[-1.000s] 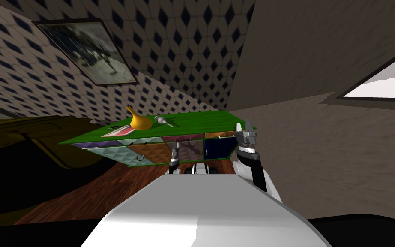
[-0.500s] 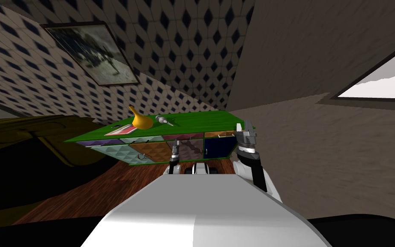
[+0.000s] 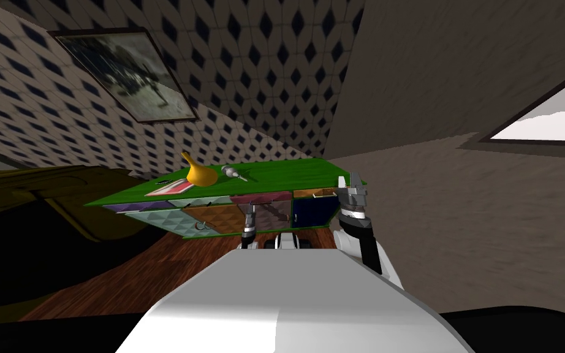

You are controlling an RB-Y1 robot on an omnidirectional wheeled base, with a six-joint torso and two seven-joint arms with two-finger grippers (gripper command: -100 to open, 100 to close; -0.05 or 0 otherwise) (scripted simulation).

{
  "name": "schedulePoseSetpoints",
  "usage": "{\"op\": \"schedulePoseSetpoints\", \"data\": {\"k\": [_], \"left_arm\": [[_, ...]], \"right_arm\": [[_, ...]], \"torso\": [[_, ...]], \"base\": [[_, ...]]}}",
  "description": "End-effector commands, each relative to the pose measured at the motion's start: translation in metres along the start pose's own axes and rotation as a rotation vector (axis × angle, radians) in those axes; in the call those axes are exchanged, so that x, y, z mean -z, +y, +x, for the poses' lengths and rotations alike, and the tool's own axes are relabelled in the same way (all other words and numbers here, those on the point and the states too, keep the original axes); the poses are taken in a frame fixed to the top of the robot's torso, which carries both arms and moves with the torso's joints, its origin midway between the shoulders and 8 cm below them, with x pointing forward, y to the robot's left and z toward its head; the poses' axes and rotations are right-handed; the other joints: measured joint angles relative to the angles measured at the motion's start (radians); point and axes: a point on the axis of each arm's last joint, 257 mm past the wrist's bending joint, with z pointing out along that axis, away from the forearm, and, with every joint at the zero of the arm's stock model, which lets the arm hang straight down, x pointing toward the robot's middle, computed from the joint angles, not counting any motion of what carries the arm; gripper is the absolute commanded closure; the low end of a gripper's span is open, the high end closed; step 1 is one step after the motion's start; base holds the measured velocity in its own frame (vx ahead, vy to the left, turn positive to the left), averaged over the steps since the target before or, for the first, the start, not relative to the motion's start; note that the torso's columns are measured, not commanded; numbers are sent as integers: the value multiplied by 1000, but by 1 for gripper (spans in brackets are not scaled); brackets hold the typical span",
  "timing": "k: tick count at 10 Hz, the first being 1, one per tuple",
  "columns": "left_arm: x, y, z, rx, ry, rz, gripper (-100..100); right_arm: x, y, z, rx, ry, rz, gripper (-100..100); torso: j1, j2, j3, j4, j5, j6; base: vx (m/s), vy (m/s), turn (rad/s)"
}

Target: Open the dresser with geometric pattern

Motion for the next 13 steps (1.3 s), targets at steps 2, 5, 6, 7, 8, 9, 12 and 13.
{"op": "schedulePoseSetpoints", "data": {"k": [2, 5, 6, 7, 8, 9, 12, 13], "left_arm": [[-15, 2, 1, 5, 9, 0, 100], [-36, 4, 3, 11, 20, -2, 100], [-40, 4, 3, 12, 22, -2, 100], [-32, 9, 3, 12, 22, -22, 100], [-49, 14, 4, 17, 26, -32, -100], [-58, 14, 3, 19, 28, -32, -100], [-86, 14, 3, 24, 32, -31, -100], [-95, 14, 3, 26, 34, -31, -100]], "right_arm": [[0, 0, 0, 0, 0, 0, 0], [0, 0, 0, 0, 0, 0, 0], [0, 0, 0, 0, 0, 0, 0], [0, 0, 0, 0, 0, 0, 0], [0, 0, 0, 0, 0, 0, 0], [0, 0, 0, 0, 0, 0, 0], [0, 0, 0, 0, 0, 0, 0], [0, 0, 0, 0, 0, 0, 0]], "torso": [[-3, 6, 2, 2, -1, 0], [-2, 6, 2, 6, -4, -1], [-4, 7, 2, 8, -5, -2], [-3, 7, 2, 8, -5, -1], [-2, 2, 0, 7, -5, -2], [-1, 0, -1, 4, -3, -1], [0, 5, 2, 7, -4, -3], [-1, 6, 3, 8, -5, -3]], "base": [[-149, -33, 51], [-182, -25, 35], [-184, -15, 38], [-78, -1, -1], [-59, -4, 30], [-91, -2, 35], [-83, -20, 19], [-61, -17, 25]]}}
